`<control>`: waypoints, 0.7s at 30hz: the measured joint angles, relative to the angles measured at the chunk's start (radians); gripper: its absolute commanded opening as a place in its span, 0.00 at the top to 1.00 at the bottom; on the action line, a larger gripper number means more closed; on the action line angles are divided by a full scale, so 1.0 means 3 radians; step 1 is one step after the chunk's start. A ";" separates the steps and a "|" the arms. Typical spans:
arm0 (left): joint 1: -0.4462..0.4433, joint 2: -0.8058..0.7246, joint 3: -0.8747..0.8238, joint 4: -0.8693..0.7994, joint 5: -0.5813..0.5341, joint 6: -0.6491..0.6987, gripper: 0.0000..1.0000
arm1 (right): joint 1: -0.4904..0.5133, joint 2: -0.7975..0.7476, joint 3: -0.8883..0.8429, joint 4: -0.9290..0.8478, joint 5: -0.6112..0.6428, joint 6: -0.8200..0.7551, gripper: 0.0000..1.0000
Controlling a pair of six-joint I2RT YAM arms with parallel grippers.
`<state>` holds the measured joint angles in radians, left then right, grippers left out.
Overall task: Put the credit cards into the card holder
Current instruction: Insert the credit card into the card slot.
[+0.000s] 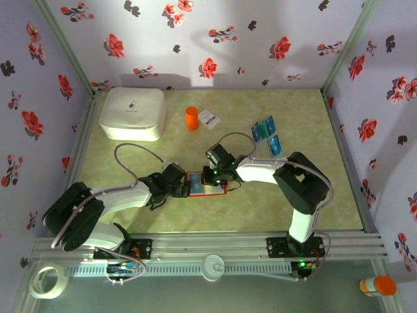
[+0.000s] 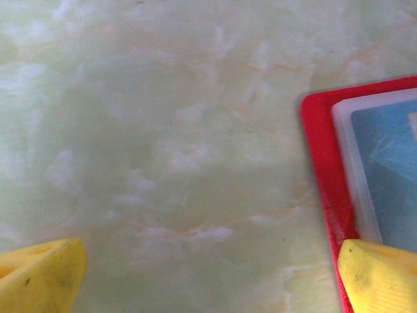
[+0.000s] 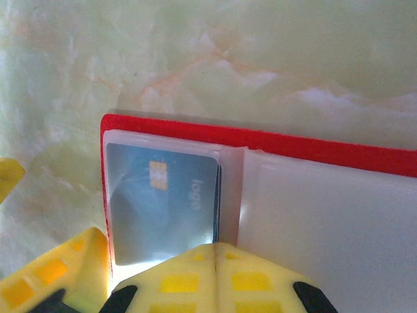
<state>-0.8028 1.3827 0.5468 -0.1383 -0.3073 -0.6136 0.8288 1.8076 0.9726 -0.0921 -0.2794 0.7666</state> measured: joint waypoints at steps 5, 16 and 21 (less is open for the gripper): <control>0.0135 -0.0258 0.0006 -0.0146 0.0001 0.0041 0.00 | 0.0009 -0.0131 -0.0004 -0.0039 0.0037 0.0000 0.92; 0.0191 -0.0388 0.0099 -0.0242 0.0103 0.0065 0.00 | 0.0015 -0.0290 -0.0181 0.0045 0.0047 0.0075 0.93; 0.0191 -0.0322 0.0112 -0.0238 0.0164 0.0064 0.00 | 0.0051 -0.0286 -0.0229 0.0085 0.0047 0.0130 0.93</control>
<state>-0.7456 1.2861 0.5804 -0.2096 -0.2581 -0.5945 0.8440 1.7218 0.9039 -0.0666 -0.2653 0.8055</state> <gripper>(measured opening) 0.997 0.074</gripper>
